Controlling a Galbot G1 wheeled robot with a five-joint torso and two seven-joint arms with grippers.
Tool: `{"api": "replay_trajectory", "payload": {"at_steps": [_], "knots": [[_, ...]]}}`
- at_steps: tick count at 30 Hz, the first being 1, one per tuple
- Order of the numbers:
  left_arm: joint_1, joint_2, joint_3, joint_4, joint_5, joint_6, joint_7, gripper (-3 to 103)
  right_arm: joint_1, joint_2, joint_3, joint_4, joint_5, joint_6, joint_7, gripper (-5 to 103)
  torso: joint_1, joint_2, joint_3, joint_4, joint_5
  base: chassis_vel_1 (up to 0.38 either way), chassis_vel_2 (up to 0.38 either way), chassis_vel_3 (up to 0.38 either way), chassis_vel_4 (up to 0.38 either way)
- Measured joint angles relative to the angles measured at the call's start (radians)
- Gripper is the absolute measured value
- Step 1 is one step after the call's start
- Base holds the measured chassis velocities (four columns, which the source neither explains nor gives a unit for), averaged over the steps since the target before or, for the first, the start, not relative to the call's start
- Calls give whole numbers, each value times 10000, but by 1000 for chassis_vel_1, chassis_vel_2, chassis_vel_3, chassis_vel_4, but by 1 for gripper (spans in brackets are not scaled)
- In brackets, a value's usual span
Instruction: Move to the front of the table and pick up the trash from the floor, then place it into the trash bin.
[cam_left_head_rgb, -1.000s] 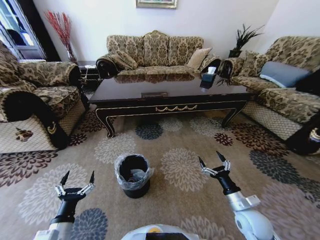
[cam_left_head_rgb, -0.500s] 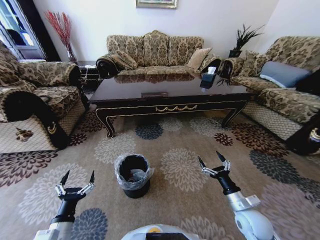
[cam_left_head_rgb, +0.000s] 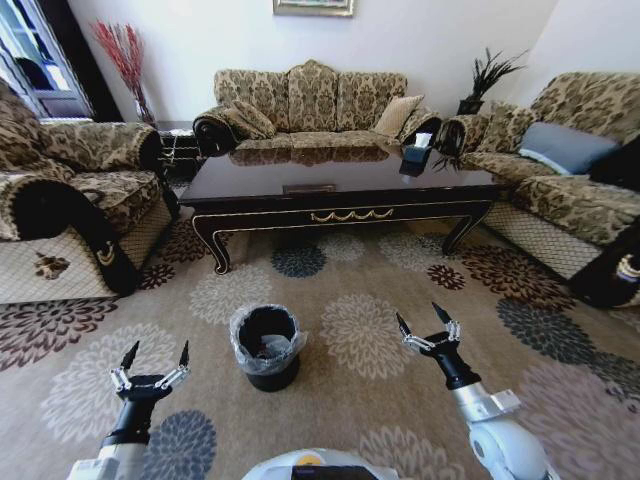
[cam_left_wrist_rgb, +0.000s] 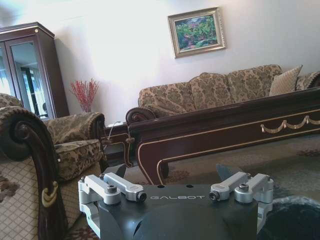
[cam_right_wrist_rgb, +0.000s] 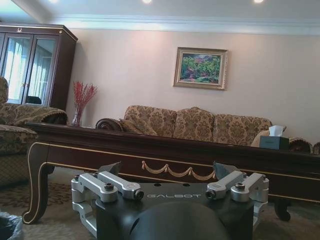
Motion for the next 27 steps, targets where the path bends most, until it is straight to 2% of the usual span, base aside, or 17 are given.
{"api": "replay_trajectory", "payload": {"at_steps": [27], "knots": [[1, 2, 1, 11, -5, 12, -1, 100, 0, 0, -1, -1, 3, -1, 1, 100, -2, 0, 0, 0, -2, 221, -223, -213, 213]]}}
